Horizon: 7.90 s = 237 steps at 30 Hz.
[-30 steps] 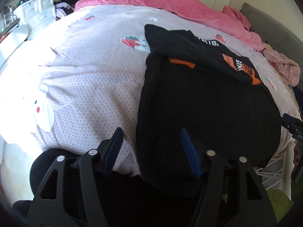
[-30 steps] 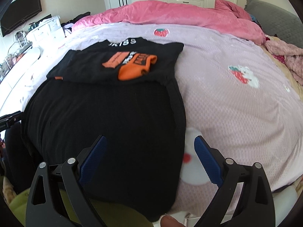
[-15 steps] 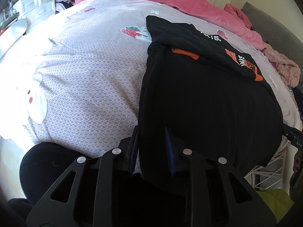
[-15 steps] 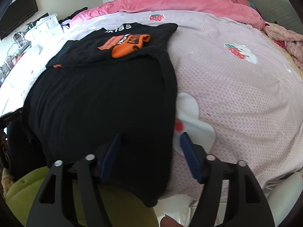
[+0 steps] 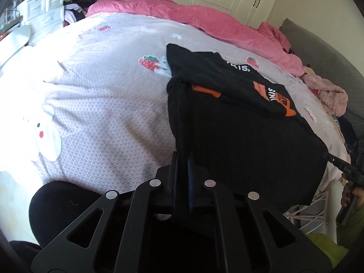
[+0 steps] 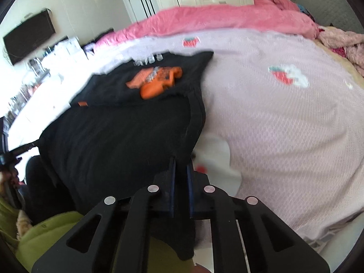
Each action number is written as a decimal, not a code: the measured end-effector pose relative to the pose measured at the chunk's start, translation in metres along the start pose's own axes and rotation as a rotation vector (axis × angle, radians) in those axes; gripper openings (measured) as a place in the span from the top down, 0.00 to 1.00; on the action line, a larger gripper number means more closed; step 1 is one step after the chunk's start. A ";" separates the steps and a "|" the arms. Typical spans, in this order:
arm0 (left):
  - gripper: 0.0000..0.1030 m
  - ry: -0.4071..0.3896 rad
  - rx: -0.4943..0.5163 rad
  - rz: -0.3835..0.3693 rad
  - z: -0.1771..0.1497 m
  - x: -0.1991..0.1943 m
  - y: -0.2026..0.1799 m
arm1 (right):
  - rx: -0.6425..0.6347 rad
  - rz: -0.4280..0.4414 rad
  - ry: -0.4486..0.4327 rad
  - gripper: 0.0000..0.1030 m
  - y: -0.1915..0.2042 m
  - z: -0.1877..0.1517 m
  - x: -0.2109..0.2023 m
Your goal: Fold small clothes
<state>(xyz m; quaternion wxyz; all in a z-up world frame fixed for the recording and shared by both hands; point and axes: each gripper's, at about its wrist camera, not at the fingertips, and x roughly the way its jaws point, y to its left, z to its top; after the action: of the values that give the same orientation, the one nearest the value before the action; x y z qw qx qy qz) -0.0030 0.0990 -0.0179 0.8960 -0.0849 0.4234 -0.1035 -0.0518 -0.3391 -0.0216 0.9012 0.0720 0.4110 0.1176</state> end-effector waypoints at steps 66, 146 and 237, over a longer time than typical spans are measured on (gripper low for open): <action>0.92 -0.004 -0.107 -0.092 0.020 0.015 0.000 | -0.026 0.126 -0.025 0.90 -0.009 0.014 -0.001; 0.83 -0.039 0.050 0.158 0.175 0.143 -0.031 | -0.177 -0.138 -0.073 0.73 0.005 0.179 0.149; 0.72 -0.099 -0.044 0.145 0.109 0.088 -0.004 | 0.086 -0.192 -0.078 0.32 -0.024 0.134 0.099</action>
<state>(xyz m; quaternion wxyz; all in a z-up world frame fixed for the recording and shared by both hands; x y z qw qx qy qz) 0.1356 0.0795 -0.0141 0.9188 -0.0785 0.3860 -0.0248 0.1164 -0.3395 -0.0115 0.9196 0.0756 0.3855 0.0102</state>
